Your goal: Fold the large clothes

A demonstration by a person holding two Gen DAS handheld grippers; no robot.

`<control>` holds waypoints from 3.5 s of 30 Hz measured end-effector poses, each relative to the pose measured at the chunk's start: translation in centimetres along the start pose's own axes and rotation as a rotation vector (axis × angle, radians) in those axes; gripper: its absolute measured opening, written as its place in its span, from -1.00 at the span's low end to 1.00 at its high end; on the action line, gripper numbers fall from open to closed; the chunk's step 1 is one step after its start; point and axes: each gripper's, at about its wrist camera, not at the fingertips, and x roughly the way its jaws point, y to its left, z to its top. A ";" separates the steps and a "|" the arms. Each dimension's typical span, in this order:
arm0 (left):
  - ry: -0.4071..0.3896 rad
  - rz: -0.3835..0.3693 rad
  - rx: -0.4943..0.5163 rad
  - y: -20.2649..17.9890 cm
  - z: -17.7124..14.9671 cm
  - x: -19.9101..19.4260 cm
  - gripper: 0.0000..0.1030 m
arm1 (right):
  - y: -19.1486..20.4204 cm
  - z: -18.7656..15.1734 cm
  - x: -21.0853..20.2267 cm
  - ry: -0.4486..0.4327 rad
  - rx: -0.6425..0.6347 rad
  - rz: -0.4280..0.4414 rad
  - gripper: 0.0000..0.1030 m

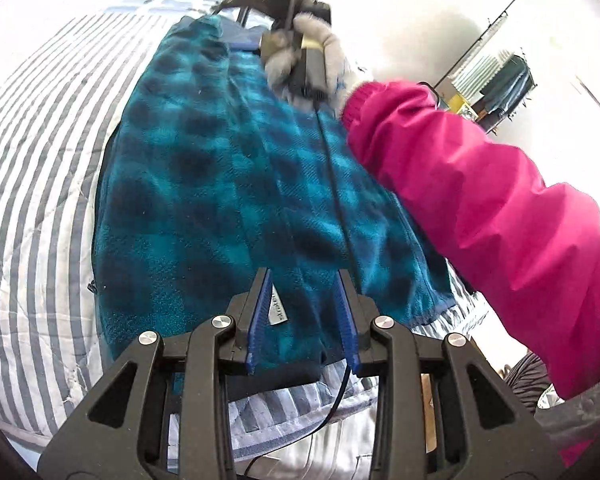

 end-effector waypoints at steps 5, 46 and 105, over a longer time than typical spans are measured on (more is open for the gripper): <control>0.074 0.032 -0.032 1.2 -0.7 3.0 -0.38 | -1.0 2.2 2.8 -0.030 0.140 -0.026 0.54; -0.115 0.072 -0.153 7.1 2.1 -6.5 -0.39 | 11.0 -5.9 -15.8 -0.111 -0.321 -0.227 0.14; -0.085 0.053 -0.243 7.7 -1.1 -5.1 -0.38 | 6.3 -36.8 -18.5 0.114 -0.058 -0.254 -0.65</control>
